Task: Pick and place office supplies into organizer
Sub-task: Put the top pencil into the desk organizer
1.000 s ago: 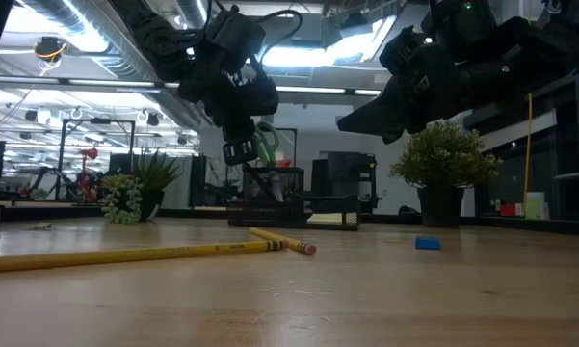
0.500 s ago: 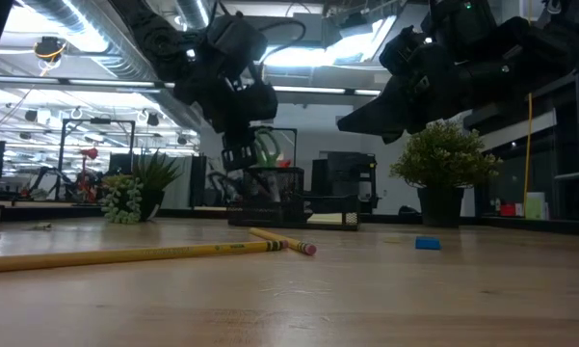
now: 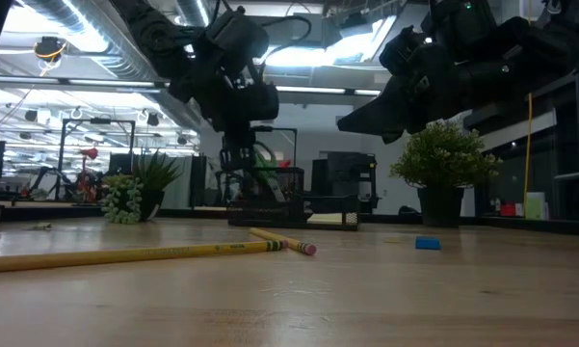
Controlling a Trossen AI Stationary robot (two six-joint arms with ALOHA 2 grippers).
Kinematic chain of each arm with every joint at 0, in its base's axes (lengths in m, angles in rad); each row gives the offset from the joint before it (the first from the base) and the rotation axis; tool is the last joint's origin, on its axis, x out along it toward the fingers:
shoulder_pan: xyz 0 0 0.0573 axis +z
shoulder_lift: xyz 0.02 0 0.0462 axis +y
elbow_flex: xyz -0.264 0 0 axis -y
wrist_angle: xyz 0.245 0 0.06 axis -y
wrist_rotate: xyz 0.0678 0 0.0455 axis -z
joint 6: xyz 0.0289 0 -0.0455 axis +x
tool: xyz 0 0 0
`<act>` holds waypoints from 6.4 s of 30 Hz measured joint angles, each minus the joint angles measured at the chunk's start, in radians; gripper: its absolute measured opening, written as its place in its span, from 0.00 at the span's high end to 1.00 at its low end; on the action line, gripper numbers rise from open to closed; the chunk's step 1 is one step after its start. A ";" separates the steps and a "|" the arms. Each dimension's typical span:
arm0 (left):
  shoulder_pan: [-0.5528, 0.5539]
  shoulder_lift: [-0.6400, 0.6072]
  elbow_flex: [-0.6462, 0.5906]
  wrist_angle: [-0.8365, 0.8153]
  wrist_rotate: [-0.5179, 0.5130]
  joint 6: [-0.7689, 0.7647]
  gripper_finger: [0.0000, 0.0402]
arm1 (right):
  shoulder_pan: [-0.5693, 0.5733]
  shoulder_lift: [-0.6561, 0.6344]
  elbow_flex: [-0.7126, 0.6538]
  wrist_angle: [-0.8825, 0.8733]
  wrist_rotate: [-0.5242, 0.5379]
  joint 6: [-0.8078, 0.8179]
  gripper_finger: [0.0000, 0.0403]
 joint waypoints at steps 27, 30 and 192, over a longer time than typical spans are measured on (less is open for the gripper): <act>-0.210 -0.403 0.001 -0.405 0.663 -0.168 0.99 | 0.046 0.000 0.000 0.013 -0.004 0.054 0.98; -0.211 -0.425 0.001 -0.421 0.804 -0.196 1.00 | 0.073 -0.001 0.000 0.041 -0.004 0.055 0.98; -0.256 0.308 0.444 -0.941 1.230 -0.071 0.93 | 0.135 -0.139 0.003 -0.277 -0.106 0.077 0.98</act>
